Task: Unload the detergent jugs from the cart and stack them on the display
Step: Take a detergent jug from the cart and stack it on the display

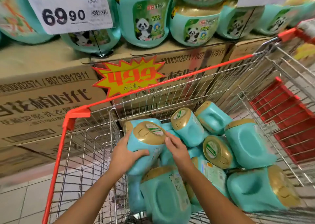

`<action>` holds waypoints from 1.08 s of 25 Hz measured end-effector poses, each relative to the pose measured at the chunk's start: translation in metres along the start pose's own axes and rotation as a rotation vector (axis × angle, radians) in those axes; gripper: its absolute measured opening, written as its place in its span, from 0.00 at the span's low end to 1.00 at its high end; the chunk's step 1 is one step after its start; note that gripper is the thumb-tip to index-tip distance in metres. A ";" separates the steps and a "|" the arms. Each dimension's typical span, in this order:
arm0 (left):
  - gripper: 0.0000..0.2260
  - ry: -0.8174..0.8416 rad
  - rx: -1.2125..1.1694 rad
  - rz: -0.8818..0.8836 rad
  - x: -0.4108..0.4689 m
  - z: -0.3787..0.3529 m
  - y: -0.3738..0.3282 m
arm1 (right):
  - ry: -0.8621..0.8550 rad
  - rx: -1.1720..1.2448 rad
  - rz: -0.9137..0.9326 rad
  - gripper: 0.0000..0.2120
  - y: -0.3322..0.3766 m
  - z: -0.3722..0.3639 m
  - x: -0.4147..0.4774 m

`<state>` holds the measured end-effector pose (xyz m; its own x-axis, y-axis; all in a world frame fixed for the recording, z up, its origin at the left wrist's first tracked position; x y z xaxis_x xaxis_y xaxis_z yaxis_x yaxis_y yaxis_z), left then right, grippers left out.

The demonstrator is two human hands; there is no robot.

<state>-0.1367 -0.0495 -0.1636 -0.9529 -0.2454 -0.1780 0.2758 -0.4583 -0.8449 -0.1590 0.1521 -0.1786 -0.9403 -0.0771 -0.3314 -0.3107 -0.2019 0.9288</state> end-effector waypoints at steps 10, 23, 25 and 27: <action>0.26 -0.153 -0.902 0.151 -0.063 0.049 -0.029 | 0.014 -0.333 0.203 0.41 0.100 0.001 -0.085; 0.52 0.276 -1.130 0.151 -0.080 0.032 -0.066 | 0.297 0.332 0.142 0.41 0.099 -0.022 -0.104; 0.48 0.339 -1.309 0.285 -0.083 0.019 -0.058 | 0.353 0.282 0.087 0.36 0.101 -0.023 -0.110; 0.44 0.340 -1.325 0.289 -0.084 0.017 -0.054 | 0.297 -0.007 0.116 0.32 0.109 -0.012 -0.109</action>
<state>-0.0696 -0.0186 -0.0942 -0.9194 0.1130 -0.3767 0.3251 0.7575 -0.5662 -0.0887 0.1266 -0.0428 -0.8875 -0.3814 -0.2585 -0.2020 -0.1820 0.9623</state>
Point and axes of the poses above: each hand's wrist, its own x-axis towards the middle knuckle, its own z-axis out of the back of the hand, y = z × x, the point moved 7 cm from there along x, towards the middle knuckle, and after that the axes turned 6 degrees about -x, right-handed, at the moved point
